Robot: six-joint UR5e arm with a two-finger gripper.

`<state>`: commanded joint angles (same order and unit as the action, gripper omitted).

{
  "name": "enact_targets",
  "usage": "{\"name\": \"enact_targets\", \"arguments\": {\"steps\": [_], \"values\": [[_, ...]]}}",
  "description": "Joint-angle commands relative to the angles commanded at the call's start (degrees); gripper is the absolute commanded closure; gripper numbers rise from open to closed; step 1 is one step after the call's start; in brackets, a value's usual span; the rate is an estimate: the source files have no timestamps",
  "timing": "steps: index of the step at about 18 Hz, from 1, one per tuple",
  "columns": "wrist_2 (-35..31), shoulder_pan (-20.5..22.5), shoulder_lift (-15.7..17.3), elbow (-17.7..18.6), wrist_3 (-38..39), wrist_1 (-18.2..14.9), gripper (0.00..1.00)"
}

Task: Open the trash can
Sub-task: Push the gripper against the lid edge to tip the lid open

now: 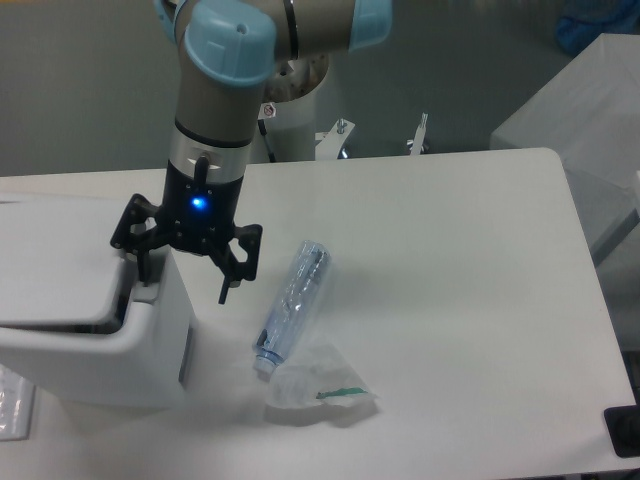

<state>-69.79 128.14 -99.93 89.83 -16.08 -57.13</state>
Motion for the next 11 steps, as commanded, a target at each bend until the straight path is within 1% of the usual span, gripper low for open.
{"name": "enact_targets", "arguments": {"steps": [4, 7, 11], "values": [[0.88, 0.00, 0.09, -1.23, 2.28, 0.35, 0.00], [1.66, 0.09, 0.09, -2.81, 2.99, 0.26, 0.00], [2.20, 0.35, 0.18, -3.08, 3.08, 0.17, 0.00]]}}
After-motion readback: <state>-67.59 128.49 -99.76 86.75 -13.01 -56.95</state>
